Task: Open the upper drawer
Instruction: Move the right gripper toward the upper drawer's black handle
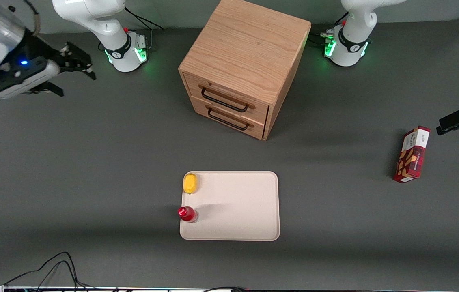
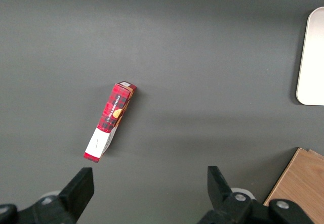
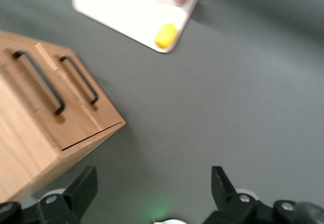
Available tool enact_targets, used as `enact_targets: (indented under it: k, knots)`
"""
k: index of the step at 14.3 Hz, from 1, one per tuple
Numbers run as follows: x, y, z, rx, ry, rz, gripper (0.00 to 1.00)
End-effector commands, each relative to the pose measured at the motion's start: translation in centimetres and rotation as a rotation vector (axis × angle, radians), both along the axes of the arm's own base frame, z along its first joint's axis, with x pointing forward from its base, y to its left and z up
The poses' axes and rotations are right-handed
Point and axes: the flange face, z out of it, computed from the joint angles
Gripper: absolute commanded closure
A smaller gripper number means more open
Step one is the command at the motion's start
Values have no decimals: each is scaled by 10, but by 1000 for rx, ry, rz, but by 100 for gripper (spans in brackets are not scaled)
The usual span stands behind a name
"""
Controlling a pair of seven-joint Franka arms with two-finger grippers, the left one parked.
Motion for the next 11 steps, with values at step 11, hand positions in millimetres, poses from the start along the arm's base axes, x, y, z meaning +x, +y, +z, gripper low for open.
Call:
enact_targets:
  k: [11]
  knots:
    - [39, 202, -186, 367, 311, 488, 0]
